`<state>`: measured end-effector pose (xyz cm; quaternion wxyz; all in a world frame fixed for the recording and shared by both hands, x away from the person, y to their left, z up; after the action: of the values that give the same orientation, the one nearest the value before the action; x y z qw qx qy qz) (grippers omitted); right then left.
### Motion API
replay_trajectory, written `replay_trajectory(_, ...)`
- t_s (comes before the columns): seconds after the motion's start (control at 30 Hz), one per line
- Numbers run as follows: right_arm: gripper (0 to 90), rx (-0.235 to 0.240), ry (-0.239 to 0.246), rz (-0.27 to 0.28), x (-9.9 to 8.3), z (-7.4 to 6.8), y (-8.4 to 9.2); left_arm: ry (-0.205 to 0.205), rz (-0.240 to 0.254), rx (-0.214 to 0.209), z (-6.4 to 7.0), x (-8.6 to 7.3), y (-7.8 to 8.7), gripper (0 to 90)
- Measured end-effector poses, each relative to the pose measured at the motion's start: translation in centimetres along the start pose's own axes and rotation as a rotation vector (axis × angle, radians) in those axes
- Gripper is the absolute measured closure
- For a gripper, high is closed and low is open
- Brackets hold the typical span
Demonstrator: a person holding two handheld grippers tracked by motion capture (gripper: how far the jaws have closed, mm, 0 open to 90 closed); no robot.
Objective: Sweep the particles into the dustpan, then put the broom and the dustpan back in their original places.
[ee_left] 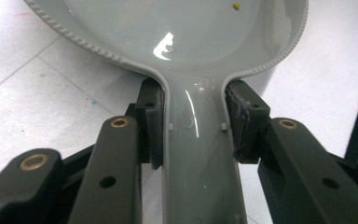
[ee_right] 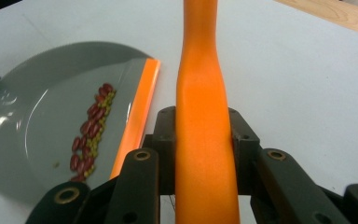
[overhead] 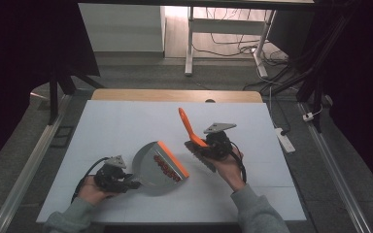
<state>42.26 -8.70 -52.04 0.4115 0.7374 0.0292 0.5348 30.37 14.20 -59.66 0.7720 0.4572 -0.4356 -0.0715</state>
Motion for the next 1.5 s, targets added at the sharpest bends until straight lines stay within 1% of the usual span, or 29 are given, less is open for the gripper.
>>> replay_trajectory(0.1, 70.3, 0.0, 0.011, 0.004, -0.2, 0.1, 0.6, 0.012, 0.021, 0.015, -0.2, 0.2, 0.2, 61.8)
replay_trajectory(0.23, 70.3, 0.001, 0.009, 0.012, -0.5, 0.4, 1.5, 0.037, 0.052, 0.028, -0.5, 0.5, 0.6, 61.8)
replay_trajectory(0.47, 70.3, 0.0, 0.022, 0.017, -1.0, 0.7, 2.6, 0.072, 0.091, 0.043, -0.8, 0.9, 1.2, 61.8)
replay_trajectory(0.57, 70.3, -0.001, 0.03, 0.019, -1.1, 0.8, 2.9, 0.077, 0.098, 0.046, -1.0, 0.9, 1.4, 61.7)
replay_trajectory(0.83, 70.4, -0.001, 0.045, 0.018, -1.2, 1.0, 3.4, 0.113, 0.13, 0.066, -1.3, 1.2, 1.8, 61.8)
replay_trajectory(1.07, 70.3, -0.01, 0.043, 0.032, -1.1, 1.3, 4.1, 0.131, 0.143, 0.08, -1.5, 1.1, 2.2, 61.8)
replay_trajectory(1.2, 70.3, -0.012, 0.045, 0.028, -1.2, 1.3, 4.2, 0.142, 0.15, 0.092, -1.6, 1.2, 2.4, 61.7)
replay_trajectory(1.37, 70.3, -0.004, 0.044, 0.027, -1.5, 1.0, 4.4, 0.174, 0.161, 0.104, -1.9, 1.1, 2.5, 61.8)
replay_trajectory(1.5, 70.3, -0.003, 0.032, 0.023, -1.9, 1.0, 4.7, 0.202, 0.173, 0.122, -2.0, 1.0, 2.7, 61.7)
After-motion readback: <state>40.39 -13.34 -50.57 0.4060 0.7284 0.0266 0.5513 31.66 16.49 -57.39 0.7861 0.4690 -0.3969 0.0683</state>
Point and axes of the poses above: each handheld gripper's, and its own axes: y roughly backward along the jaws, x roughly out of its top, z roughly to its right, the point moved 10 cm from there along -y, roughly forward along the jaws, and after that the axes turned 5 degrees about x, right-handed, at the moved point
